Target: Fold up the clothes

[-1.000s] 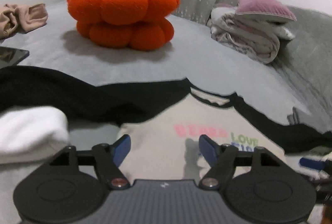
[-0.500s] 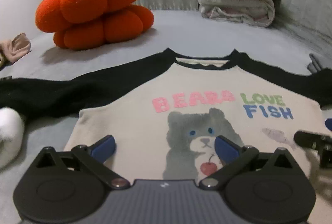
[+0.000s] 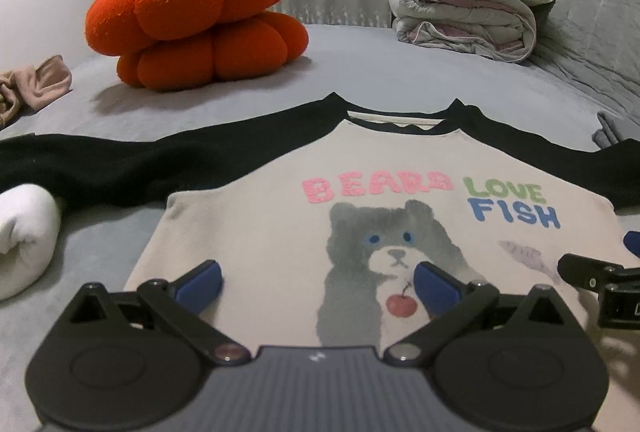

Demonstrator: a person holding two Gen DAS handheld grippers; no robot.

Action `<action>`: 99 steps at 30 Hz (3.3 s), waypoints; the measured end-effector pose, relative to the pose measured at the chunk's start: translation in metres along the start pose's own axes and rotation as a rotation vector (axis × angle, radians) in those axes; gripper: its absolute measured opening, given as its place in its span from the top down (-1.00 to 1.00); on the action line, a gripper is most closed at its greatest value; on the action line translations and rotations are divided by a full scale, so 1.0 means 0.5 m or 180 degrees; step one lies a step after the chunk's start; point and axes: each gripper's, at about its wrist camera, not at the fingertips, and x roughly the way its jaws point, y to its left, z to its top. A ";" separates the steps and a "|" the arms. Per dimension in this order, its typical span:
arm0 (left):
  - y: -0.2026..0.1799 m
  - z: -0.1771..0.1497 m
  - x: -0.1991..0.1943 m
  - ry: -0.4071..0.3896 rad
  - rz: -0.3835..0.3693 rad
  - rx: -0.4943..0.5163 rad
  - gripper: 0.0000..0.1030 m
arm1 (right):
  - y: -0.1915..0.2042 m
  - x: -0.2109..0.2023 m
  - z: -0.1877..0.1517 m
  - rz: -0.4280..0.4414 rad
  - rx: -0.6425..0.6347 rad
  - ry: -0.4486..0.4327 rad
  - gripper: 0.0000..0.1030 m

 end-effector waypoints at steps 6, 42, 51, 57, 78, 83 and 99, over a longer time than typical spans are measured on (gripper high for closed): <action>-0.001 0.000 0.001 0.0002 -0.0007 0.0001 -0.99 | 0.004 0.001 0.000 -0.0018 -0.0022 -0.0001 -1.00; -0.002 -0.001 0.000 0.0002 -0.0006 -0.0001 -0.99 | 0.004 0.000 -0.002 -0.0030 -0.0049 -0.0033 -1.00; -0.002 -0.001 0.000 0.0003 -0.0005 -0.0002 -0.99 | 0.003 0.000 -0.002 -0.0024 -0.0041 -0.0040 -1.00; -0.002 0.000 0.000 0.0003 -0.0005 -0.0002 -0.99 | 0.003 -0.001 -0.002 -0.0029 -0.0045 -0.0041 -1.00; -0.002 0.000 0.000 0.0005 -0.0005 -0.0003 -0.99 | 0.034 -0.007 -0.007 -0.0271 -0.0296 -0.0174 -1.00; -0.001 0.000 0.000 0.0005 -0.0006 -0.0003 -0.99 | 0.050 -0.007 -0.010 -0.0396 -0.0436 -0.0230 -1.00; -0.001 0.000 -0.001 0.0006 -0.0006 -0.0003 -0.99 | 0.051 -0.006 -0.010 -0.0396 -0.0420 -0.0230 -1.00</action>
